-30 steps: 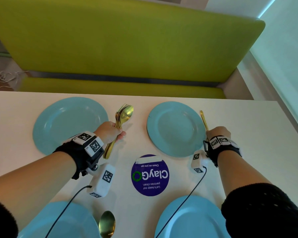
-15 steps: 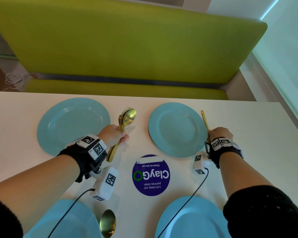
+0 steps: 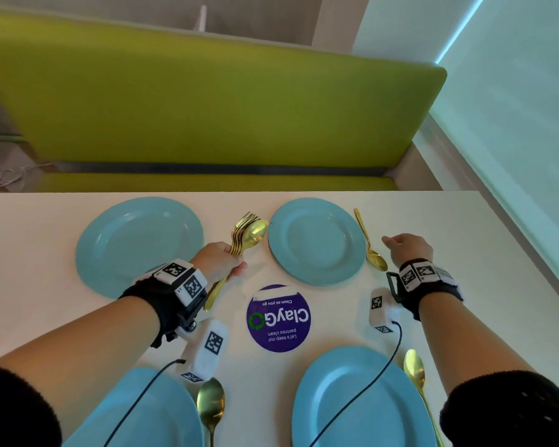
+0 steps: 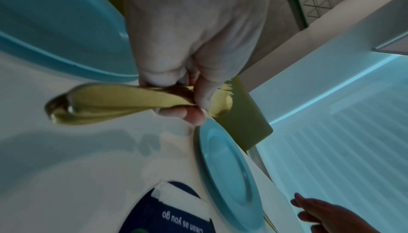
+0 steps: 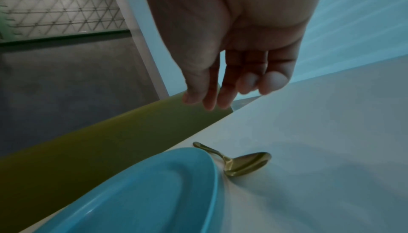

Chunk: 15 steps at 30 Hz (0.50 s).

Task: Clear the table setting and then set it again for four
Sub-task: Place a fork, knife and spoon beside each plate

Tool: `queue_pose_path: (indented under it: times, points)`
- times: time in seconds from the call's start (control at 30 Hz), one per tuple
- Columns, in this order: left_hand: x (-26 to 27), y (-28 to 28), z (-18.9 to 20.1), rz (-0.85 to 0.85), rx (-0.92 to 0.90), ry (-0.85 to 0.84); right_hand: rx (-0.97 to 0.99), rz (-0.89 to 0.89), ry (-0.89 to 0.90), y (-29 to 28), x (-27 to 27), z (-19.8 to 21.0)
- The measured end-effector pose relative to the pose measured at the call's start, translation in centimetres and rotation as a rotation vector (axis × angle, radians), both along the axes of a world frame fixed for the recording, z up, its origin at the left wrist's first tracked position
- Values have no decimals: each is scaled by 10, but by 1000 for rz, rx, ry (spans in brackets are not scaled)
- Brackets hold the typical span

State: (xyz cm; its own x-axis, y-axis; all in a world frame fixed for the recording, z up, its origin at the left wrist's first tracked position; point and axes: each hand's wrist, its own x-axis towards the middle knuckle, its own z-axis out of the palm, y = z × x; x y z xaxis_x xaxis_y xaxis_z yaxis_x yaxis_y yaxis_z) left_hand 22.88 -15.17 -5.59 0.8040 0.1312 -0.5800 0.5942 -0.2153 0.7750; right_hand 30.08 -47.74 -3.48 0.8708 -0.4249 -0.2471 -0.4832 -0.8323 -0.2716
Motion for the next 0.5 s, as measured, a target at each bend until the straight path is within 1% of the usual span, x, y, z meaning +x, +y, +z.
queue_pose_path:
  times: [0.1,0.2,0.3,0.43,0.5]
  points:
    - [-14,0,7,-47,-32,5,52,96,-10,21,-25,10]
    - [-31,6,15,-124,-52,14,88,212,-32,56,-57,17]
    - [-53,18,25,-173,-73,28,120,337,-38,103,-91,26]
    - [-82,40,36,-256,-87,34,213,493,-79,172,-135,37]
    - [-95,52,39,-295,-96,31,196,595,-100,205,-154,41]
